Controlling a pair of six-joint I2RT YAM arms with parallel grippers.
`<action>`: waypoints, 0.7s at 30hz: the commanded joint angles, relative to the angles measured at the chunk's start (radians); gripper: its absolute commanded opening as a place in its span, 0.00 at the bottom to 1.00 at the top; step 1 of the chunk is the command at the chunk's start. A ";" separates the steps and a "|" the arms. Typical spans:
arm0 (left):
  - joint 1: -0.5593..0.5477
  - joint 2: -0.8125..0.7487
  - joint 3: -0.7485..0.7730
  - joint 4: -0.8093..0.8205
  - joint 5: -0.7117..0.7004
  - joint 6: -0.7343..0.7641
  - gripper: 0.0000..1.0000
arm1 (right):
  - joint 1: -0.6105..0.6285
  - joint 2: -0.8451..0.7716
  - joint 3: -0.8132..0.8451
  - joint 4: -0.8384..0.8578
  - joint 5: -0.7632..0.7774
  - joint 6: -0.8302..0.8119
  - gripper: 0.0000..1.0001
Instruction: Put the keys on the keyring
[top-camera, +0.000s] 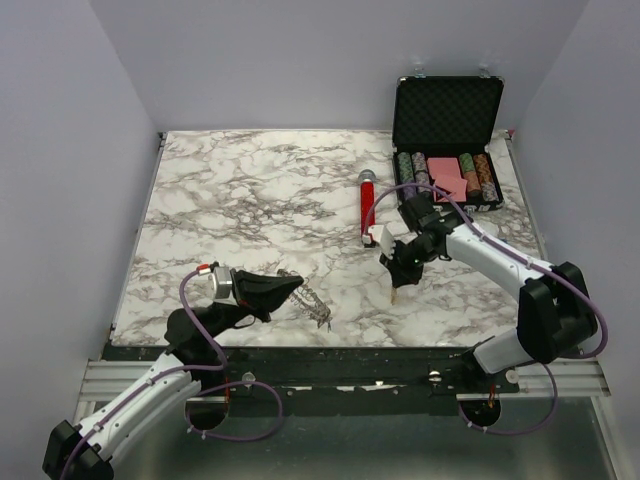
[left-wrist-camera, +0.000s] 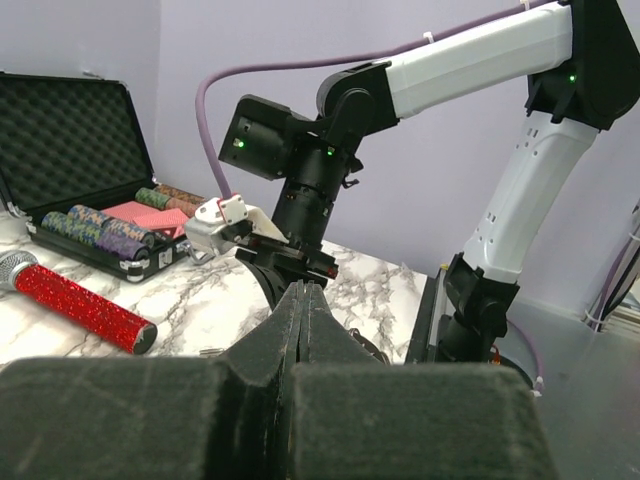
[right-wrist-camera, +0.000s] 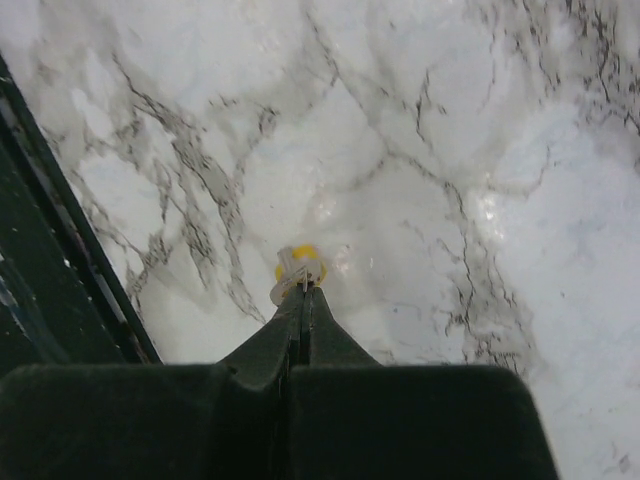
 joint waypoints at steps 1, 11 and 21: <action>0.001 -0.016 -0.065 0.025 0.020 0.012 0.00 | -0.017 -0.007 -0.019 -0.026 0.162 -0.028 0.00; -0.003 -0.025 -0.071 0.037 0.021 0.009 0.00 | -0.019 0.163 0.010 0.066 0.091 -0.025 0.00; -0.007 -0.019 -0.074 0.040 0.018 0.012 0.00 | -0.017 0.174 0.019 0.133 0.011 0.008 0.00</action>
